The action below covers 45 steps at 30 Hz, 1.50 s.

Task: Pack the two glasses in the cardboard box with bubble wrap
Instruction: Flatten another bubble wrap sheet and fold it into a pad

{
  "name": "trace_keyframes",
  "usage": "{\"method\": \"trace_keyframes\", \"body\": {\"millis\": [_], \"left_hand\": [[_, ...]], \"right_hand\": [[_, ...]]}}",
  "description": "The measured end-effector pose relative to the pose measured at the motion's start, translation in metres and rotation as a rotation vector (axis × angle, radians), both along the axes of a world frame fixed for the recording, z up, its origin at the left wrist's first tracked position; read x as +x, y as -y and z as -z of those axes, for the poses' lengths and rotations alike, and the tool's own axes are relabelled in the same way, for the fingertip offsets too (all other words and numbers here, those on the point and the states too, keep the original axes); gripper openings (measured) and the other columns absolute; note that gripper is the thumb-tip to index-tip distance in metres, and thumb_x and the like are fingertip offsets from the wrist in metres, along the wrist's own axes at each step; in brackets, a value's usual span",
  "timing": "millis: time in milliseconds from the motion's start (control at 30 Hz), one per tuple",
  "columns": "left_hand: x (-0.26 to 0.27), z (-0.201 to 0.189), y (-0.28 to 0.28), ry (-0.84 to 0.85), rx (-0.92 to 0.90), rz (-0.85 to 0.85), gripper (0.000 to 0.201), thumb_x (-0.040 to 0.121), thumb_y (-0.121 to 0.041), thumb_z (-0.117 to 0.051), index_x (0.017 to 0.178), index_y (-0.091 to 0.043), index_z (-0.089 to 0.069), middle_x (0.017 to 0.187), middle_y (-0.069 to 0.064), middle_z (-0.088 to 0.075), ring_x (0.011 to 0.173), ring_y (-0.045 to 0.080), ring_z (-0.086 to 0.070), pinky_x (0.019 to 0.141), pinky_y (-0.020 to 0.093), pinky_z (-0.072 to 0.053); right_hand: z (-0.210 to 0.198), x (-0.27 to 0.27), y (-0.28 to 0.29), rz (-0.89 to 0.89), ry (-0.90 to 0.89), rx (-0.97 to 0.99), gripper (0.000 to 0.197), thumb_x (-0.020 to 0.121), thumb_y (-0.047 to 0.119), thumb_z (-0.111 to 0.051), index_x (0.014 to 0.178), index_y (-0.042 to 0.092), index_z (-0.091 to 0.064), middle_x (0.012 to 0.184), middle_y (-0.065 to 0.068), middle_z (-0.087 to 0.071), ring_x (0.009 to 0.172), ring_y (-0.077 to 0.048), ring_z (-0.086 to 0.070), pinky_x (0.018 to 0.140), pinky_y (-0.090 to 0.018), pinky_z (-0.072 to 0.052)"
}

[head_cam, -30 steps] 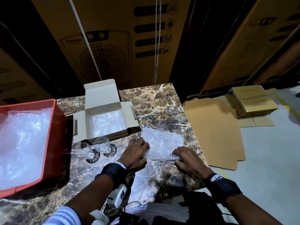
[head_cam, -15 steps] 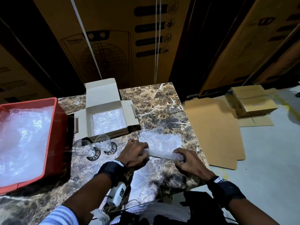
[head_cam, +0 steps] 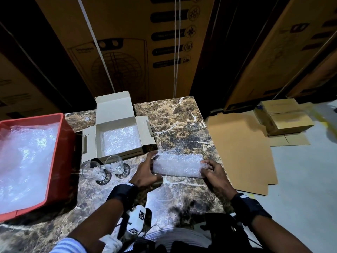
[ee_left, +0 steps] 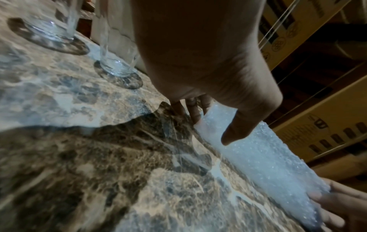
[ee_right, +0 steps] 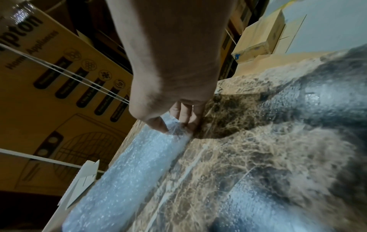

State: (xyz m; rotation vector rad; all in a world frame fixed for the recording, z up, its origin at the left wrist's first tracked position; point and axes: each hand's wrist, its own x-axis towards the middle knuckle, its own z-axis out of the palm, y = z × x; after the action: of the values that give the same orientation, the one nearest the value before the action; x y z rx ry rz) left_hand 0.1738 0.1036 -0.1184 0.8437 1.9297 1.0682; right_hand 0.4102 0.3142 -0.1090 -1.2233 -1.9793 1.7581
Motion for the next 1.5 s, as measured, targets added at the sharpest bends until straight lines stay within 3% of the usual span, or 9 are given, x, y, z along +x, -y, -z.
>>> {"method": "trace_keyframes", "body": {"millis": [200, 433, 600, 767, 867, 1000, 1200, 1400, 1500], "left_hand": [[-0.004, 0.008, -0.008, -0.034, 0.010, -0.039, 0.067, 0.089, -0.033, -0.077, 0.145, -0.042, -0.040, 0.122, -0.004, -0.071, 0.099, 0.005, -0.072, 0.085, 0.031, -0.059], [-0.013, 0.017, -0.012, -0.007, -0.043, -0.107, 0.063, 0.083, -0.063, -0.070, 0.139, -0.051, -0.042, 0.092, 0.002, -0.074, 0.080, 0.023, -0.072, 0.070, 0.046, -0.059], [-0.013, 0.014, -0.018, -0.149, -0.076, -0.086, 0.063, 0.090, -0.034, -0.077, 0.141, -0.035, -0.040, 0.082, 0.002, -0.070, 0.072, 0.021, -0.067, 0.068, 0.042, -0.056], [-0.012, 0.013, -0.020, -0.438, -0.170, 0.030, 0.075, 0.088, -0.038, -0.076, 0.148, -0.022, -0.035, 0.131, 0.007, -0.051, 0.111, 0.027, -0.055, 0.088, 0.042, -0.052], [-0.009, 0.005, -0.025, -0.714, -0.212, 0.128, 0.062, 0.084, -0.034, -0.075, 0.136, -0.021, -0.044, 0.125, 0.007, -0.043, 0.103, 0.028, -0.050, 0.083, 0.044, -0.049], [-0.004, 0.001, -0.034, -0.965, -0.169, 0.294, 0.028, 0.086, -0.025, -0.066, 0.113, -0.026, -0.057, 0.112, 0.002, -0.048, 0.096, 0.027, -0.048, 0.077, 0.042, -0.036], [-0.001, 0.010, -0.033, -1.051, -0.161, 0.410, 0.026, 0.086, -0.029, -0.067, 0.111, -0.035, -0.068, 0.126, -0.008, -0.062, 0.111, 0.030, -0.054, 0.087, 0.042, -0.028], [-0.006, 0.010, -0.027, -1.037, -0.121, 0.440, 0.039, 0.082, -0.031, -0.075, 0.121, -0.035, -0.067, 0.129, -0.009, -0.066, 0.109, 0.030, -0.055, 0.083, 0.040, -0.027], [-0.009, 0.009, -0.025, -0.949, -0.210, 0.450, 0.042, 0.088, -0.037, -0.059, 0.130, -0.033, -0.065, 0.137, -0.009, -0.062, 0.115, 0.029, -0.051, 0.084, 0.040, -0.027]], "right_hand": [[0.005, -0.012, -0.009, -0.022, 0.049, 0.110, 0.020, 0.097, 0.015, -0.065, 0.112, 0.028, -0.063, 0.103, 0.001, -0.064, 0.072, -0.009, -0.056, 0.057, -0.020, -0.045], [0.010, -0.026, -0.024, -0.027, 0.087, 0.222, 0.018, 0.095, 0.012, -0.069, 0.112, 0.016, -0.067, 0.084, -0.002, -0.056, 0.071, -0.015, -0.051, 0.057, -0.012, -0.041], [0.019, -0.034, -0.029, -0.032, 0.152, 0.285, 0.019, 0.092, 0.015, -0.074, 0.107, 0.023, -0.065, 0.088, -0.002, -0.060, 0.077, -0.013, -0.059, 0.057, -0.009, -0.043], [0.019, -0.039, -0.028, -0.024, 0.185, 0.349, 0.020, 0.091, 0.015, -0.076, 0.105, 0.022, -0.064, 0.079, 0.000, -0.063, 0.067, -0.013, -0.058, 0.052, -0.010, -0.043], [0.021, -0.036, -0.026, -0.074, 0.241, 0.433, 0.025, 0.093, 0.023, -0.073, 0.113, 0.024, -0.057, 0.076, 0.003, -0.063, 0.060, -0.011, -0.057, 0.047, -0.015, -0.044], [0.021, -0.036, -0.019, -0.186, 0.411, 0.751, 0.032, 0.095, 0.034, -0.066, 0.117, 0.026, -0.045, 0.101, 0.008, -0.055, 0.080, -0.013, -0.053, 0.065, -0.035, -0.054], [0.010, -0.055, 0.000, -0.377, 0.424, 0.964, 0.019, 0.091, 0.008, -0.062, 0.103, 0.021, -0.057, 0.110, -0.003, -0.056, 0.101, -0.017, -0.047, 0.096, -0.046, -0.050], [0.011, -0.082, 0.037, -0.601, 0.268, 1.005, 0.038, 0.090, 0.009, -0.059, 0.126, 0.016, -0.056, 0.133, -0.010, -0.052, 0.120, -0.028, -0.048, 0.100, -0.043, -0.046], [0.028, -0.084, 0.048, -0.645, 0.294, 0.971, 0.056, 0.091, 0.009, -0.054, 0.147, 0.013, -0.045, 0.153, -0.017, -0.042, 0.140, -0.036, -0.038, 0.116, -0.049, -0.037]]}}
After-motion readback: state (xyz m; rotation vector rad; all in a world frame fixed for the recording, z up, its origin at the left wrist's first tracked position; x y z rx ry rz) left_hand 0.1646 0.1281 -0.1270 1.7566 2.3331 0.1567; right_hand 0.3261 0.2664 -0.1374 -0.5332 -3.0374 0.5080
